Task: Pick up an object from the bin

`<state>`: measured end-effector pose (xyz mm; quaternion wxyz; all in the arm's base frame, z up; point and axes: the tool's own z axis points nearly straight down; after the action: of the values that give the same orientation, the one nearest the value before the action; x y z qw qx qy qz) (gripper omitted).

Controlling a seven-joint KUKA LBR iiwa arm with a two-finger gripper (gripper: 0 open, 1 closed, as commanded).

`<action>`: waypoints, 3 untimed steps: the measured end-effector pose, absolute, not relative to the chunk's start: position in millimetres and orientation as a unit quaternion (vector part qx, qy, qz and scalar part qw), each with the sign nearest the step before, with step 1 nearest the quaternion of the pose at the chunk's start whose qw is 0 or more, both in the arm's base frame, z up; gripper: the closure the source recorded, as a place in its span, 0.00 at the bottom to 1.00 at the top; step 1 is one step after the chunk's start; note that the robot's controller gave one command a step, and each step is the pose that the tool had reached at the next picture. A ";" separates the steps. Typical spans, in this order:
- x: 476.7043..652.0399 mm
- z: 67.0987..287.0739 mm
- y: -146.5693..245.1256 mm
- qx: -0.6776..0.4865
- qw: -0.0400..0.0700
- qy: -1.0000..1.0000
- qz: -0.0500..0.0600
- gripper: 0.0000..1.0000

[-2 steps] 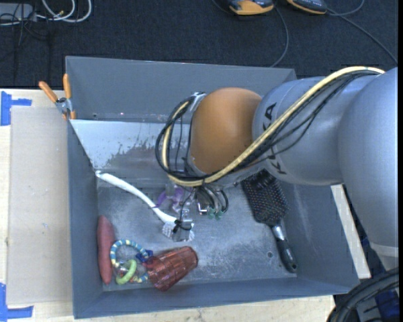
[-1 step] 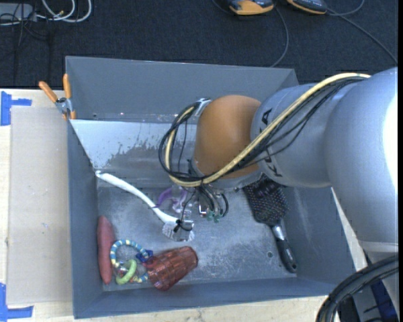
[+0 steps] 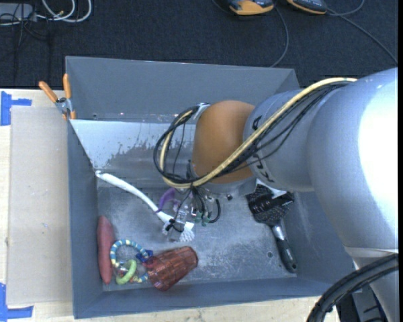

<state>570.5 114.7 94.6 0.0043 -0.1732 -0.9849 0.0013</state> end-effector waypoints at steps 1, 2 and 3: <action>552.2 68.8 108.6 -0.051 0.003 -0.999 0.001 1.00; 552.3 68.8 108.5 -0.051 0.003 -0.999 0.001 1.00; 555.5 69.2 106.5 -0.042 0.003 -0.999 0.001 1.00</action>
Offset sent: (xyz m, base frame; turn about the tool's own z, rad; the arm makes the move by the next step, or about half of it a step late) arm 0.0000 0.0000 0.0000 0.0000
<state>555.5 106.5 69.2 0.0032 -0.0416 -0.9991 0.0011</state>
